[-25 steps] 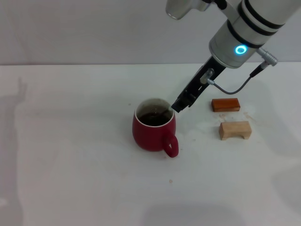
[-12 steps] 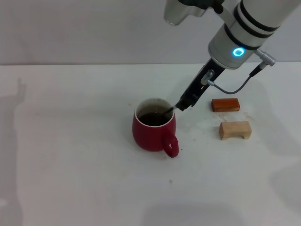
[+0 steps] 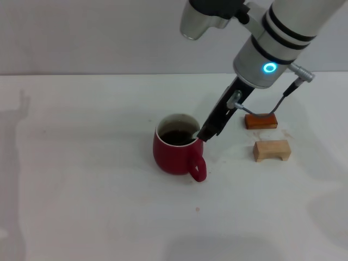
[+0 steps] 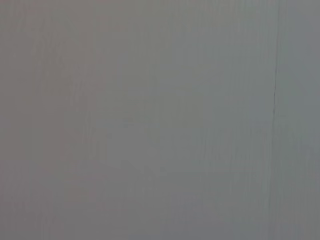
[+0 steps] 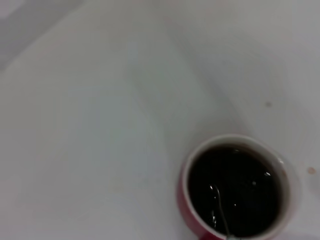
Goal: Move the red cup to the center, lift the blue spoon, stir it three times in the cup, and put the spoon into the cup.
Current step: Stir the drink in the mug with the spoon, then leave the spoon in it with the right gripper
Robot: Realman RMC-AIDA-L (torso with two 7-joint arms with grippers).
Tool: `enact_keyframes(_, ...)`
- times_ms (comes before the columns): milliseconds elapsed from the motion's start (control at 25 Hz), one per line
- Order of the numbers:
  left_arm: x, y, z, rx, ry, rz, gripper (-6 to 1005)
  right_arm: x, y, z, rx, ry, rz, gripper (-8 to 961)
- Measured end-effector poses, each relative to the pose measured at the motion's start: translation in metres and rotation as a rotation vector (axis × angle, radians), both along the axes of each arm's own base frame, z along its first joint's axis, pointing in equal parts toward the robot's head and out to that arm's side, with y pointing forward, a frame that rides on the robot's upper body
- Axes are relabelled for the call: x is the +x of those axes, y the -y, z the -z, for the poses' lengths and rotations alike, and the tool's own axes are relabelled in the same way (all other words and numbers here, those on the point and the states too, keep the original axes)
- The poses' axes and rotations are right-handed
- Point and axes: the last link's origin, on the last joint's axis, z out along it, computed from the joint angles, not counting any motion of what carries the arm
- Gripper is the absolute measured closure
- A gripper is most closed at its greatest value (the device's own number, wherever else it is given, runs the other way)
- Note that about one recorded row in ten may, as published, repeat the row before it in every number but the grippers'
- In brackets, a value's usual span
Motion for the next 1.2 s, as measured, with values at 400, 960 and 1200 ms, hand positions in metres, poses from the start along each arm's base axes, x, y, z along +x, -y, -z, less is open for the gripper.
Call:
enact_keyframes(400, 0.002, 0.0, -0.002, 0.014, -0.005, 0.013, 157, -0.017, -0.014, 0.005, 0.085, -0.058, -0.053, 816)
enact_keyframes(960, 0.002, 0.001, -0.001, 0.013, -0.005, 0.011, 157, -0.002, -0.013, -0.002, 0.087, 0.019, -0.017, 815)
enact_keyframes(1200, 0.002, 0.001, -0.001, 0.013, -0.005, 0.012, 157, -0.008, -0.002, 0.006, 0.022, 0.004, -0.016, 813)
